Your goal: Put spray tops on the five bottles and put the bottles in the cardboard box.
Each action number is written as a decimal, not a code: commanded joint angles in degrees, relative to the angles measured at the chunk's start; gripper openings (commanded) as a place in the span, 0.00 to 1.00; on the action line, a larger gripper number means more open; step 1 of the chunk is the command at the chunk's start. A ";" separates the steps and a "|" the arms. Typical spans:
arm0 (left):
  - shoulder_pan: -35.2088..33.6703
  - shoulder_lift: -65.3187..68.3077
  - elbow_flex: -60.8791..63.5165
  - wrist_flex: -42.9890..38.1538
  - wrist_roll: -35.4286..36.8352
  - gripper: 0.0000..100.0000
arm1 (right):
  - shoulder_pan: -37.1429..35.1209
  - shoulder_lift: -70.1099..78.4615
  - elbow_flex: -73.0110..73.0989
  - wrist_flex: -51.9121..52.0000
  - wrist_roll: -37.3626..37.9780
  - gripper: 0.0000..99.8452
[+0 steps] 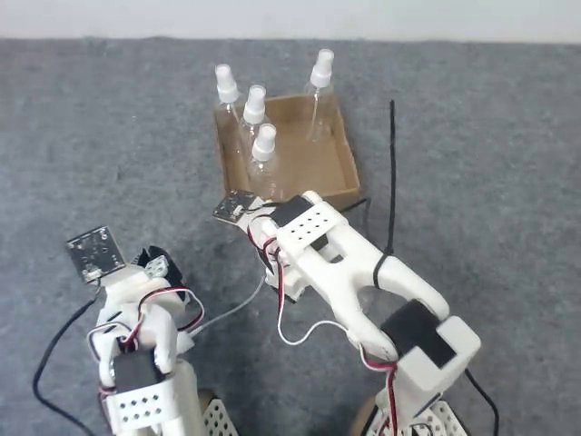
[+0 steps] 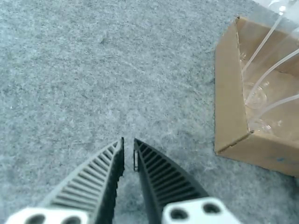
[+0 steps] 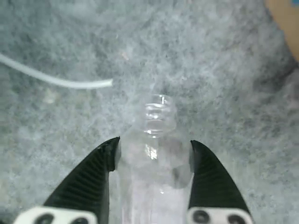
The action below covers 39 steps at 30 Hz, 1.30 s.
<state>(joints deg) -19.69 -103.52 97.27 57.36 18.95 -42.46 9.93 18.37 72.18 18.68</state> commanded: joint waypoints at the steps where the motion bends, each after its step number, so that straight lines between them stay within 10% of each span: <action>1: -0.09 -0.88 -0.75 -0.88 -0.26 0.03 | 0.31 -9.01 -3.34 5.41 -0.88 0.09; 15: -0.09 -0.88 -0.75 -0.88 -0.26 0.03 | 0.22 -20.88 -2.46 15.96 -8.70 0.08; 39: 0.00 -0.88 -0.75 -1.14 -0.26 0.03 | 0.13 -46.81 15.82 4.79 -12.92 0.08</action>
<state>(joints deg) -19.69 -103.52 97.27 57.36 18.95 -42.64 -30.59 32.09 81.23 6.55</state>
